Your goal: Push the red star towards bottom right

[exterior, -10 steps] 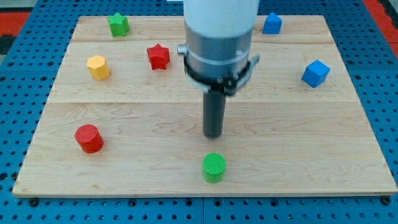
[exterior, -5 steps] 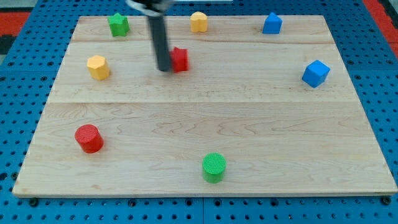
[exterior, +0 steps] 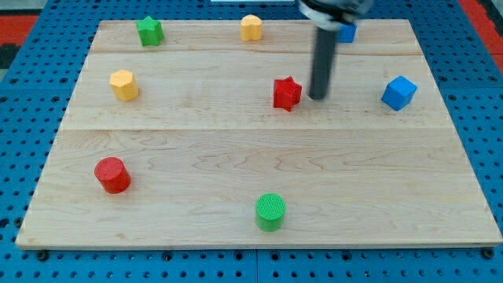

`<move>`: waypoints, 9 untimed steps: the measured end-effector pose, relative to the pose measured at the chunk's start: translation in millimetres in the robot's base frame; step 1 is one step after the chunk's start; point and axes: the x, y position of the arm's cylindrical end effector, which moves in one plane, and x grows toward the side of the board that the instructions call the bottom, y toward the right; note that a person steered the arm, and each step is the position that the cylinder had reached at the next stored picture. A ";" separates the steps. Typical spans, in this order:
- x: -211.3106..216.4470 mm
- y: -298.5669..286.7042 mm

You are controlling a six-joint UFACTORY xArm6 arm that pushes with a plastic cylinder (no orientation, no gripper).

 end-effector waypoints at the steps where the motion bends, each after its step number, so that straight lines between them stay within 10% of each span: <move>1: -58.4 11.3; 4: -45.8 -116.4; 5: -10.3 -45.2; 7: -69.4 -23.3; 9: 46.7 5.8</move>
